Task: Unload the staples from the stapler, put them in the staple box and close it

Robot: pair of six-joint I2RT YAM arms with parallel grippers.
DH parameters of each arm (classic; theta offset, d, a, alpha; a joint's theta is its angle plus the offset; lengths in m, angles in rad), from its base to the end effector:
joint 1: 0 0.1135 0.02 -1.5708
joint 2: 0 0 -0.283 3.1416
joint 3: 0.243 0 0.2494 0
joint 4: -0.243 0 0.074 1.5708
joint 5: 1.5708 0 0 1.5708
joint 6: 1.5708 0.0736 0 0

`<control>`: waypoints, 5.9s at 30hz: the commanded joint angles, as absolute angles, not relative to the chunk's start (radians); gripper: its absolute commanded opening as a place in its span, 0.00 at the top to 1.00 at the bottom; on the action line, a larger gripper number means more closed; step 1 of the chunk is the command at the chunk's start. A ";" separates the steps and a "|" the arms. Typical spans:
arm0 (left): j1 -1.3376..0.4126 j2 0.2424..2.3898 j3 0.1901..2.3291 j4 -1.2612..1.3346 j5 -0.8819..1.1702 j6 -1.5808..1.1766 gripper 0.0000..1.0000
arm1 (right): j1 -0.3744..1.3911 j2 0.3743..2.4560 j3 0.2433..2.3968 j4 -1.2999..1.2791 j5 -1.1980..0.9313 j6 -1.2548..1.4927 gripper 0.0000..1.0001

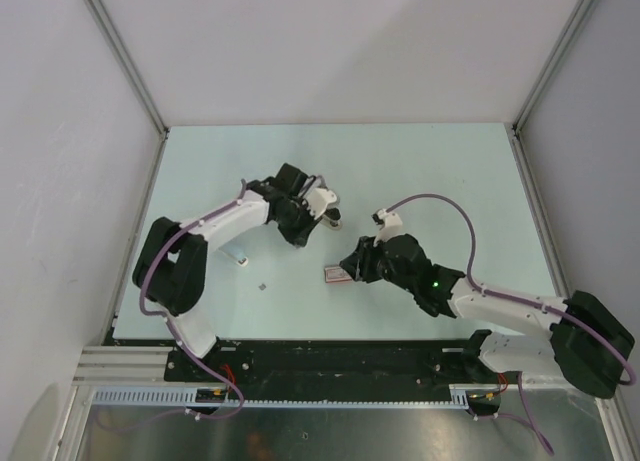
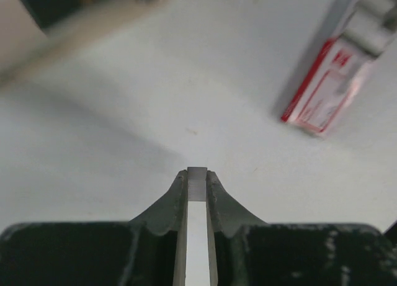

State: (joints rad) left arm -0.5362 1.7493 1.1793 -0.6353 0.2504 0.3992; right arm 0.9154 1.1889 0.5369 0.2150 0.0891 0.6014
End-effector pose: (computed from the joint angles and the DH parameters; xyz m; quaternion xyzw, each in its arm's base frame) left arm 0.2988 -0.1988 0.1762 0.4601 0.8606 -0.1349 0.1715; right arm 0.1739 0.2155 0.2146 -0.1081 0.8361 0.3417 0.4153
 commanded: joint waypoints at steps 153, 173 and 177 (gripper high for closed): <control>-0.388 1.344 1.118 -0.573 0.586 0.178 0.28 | 1.003 1.469 0.814 -0.261 0.459 0.641 0.96; -0.411 1.331 1.117 -0.576 0.583 0.180 0.29 | 0.978 1.551 0.858 -0.275 0.432 0.614 0.94; -0.411 1.327 1.116 -0.576 0.586 0.181 0.29 | 0.974 1.563 0.865 -0.279 0.429 0.612 0.93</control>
